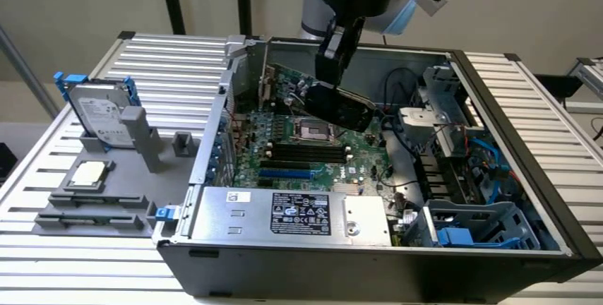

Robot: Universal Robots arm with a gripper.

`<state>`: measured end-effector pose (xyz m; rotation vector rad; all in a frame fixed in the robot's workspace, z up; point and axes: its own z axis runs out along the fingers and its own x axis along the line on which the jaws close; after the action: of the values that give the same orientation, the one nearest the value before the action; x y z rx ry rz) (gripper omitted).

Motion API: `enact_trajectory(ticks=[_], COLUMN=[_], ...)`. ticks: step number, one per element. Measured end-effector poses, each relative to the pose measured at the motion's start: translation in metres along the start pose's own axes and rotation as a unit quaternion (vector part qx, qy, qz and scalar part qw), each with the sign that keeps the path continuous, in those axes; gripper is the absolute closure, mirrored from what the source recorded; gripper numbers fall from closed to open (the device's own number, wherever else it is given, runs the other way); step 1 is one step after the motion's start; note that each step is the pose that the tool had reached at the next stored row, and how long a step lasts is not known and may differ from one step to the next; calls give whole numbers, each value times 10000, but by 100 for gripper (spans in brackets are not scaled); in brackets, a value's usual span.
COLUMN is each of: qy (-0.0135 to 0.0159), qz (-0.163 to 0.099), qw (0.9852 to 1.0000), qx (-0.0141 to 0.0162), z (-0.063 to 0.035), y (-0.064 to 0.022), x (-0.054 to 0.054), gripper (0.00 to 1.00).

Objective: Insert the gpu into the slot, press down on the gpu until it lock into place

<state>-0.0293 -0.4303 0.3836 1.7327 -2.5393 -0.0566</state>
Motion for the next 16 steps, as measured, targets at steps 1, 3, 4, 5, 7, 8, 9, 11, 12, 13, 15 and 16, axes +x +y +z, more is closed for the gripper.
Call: enact_trajectory(ticks=[1, 3, 4, 5, 7, 8, 9, 11, 12, 13, 15, 16], qy=[4, 13, 17, 21, 27, 27, 24, 3, -25, -54, -89, -101], qz=[-92, -271, -363, -448, -631, -717, -796, -913, -934, -943, -960, -970], qw=[10000, 9996, 9993, 9990, 9980, 9974, 9968, 9958, 9956, 9955, 9953, 9952], qx=[7, 23, 32, 40, 59, 69, 80, 106, 115, 122, 122, 119], z=[11, 30, 40, 48, 63, 70, 75, 85, 91, 98, 113, 122], y=[-1, -2, -3, -3, -4, -5, -5, -4, 2, 13, 45, 59], x=[-1, -1, -2, -2, -2, -3, -3, -2, 2, 9, 35, 53], gripper=[74, 74, 74, 74, 74, 74, 74, 74, 74, 74, 74, 74])
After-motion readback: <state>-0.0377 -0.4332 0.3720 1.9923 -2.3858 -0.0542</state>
